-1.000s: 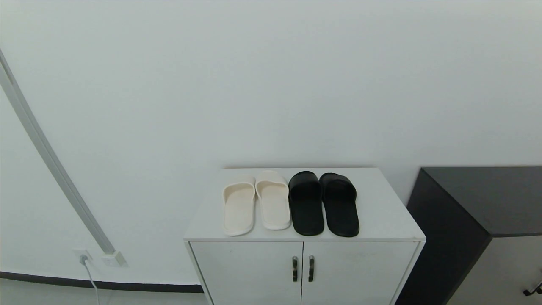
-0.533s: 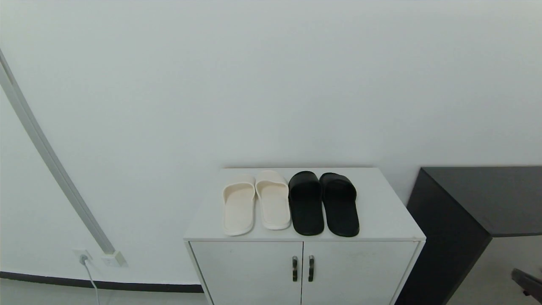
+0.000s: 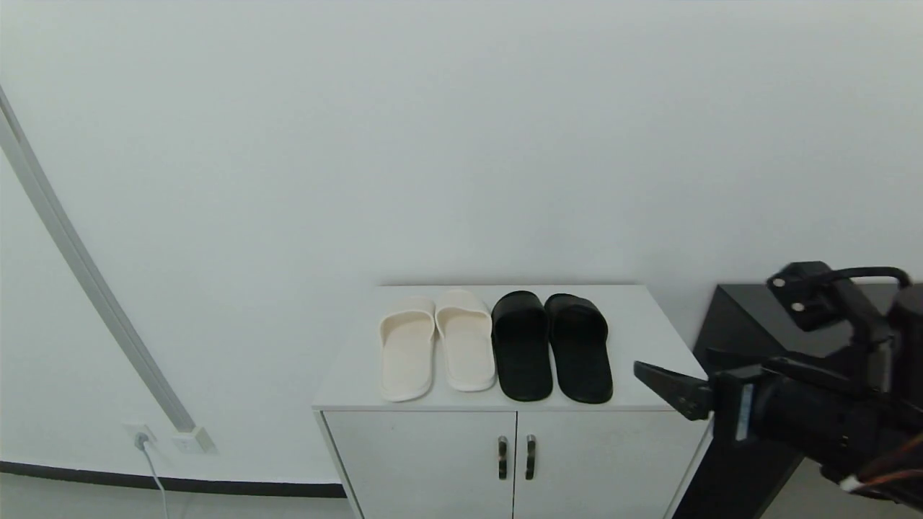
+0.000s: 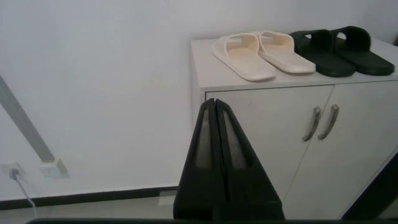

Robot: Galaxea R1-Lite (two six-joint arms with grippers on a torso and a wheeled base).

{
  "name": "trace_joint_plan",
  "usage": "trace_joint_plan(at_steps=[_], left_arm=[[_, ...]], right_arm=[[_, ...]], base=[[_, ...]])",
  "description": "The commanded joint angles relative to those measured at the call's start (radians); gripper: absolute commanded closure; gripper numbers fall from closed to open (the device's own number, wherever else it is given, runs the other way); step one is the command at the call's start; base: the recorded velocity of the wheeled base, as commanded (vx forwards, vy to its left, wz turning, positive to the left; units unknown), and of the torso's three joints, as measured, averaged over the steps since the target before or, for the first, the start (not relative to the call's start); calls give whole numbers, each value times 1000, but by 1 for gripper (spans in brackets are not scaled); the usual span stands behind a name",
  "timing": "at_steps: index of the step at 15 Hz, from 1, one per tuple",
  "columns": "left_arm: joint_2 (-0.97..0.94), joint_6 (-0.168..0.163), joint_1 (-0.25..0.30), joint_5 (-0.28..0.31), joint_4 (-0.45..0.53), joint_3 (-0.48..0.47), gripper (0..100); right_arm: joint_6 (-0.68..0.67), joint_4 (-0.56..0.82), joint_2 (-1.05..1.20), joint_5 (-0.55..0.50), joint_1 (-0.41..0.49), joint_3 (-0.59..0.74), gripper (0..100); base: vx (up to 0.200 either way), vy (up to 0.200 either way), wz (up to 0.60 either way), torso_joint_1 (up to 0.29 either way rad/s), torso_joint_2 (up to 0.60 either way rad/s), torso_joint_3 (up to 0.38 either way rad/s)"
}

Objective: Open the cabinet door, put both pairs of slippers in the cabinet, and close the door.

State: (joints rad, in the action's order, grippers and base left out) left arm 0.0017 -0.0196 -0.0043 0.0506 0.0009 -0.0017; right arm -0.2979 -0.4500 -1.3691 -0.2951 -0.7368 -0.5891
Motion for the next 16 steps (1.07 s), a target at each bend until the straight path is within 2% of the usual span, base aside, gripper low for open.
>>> trace_joint_plan(at_steps=[1,7,16], left_arm=[[0,0,1,0,-1,0,100],[0,1,1,-2,-1,0,100],[0,6,1,-2,-1,0,100]], right_arm=[[-40,-12,-280,-110,-52,-187,0],[-43,-116,-622,-323,-50,-436,0],[-63,-119,-887,-318,37,-669,0]], base=[[0,0,0,0,0,0],[0,0,0,0,0,0],[0,0,0,0,0,0]])
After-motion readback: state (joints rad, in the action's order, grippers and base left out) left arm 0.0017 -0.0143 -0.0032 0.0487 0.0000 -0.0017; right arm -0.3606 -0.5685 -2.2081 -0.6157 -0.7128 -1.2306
